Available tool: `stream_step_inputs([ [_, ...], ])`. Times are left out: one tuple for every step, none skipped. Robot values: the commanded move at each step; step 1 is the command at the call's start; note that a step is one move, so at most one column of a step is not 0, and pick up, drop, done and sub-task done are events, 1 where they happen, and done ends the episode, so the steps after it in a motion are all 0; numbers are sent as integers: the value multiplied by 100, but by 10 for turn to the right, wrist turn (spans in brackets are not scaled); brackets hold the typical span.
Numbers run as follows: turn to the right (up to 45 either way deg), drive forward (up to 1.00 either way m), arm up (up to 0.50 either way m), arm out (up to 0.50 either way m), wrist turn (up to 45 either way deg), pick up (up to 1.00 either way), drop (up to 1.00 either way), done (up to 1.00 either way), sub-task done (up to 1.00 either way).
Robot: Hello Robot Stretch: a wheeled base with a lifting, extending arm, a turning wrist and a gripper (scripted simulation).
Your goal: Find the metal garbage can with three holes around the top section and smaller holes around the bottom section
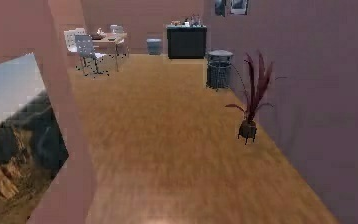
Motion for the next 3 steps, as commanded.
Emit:
stream_step_inputs([
  [0, 100, 0, 0, 0, 0, 0, 0, 0],
  [0, 100, 0, 0, 0, 0, 0, 0, 0],
  [-60, 0, 0, 0, 0, 0, 0, 0, 0],
])
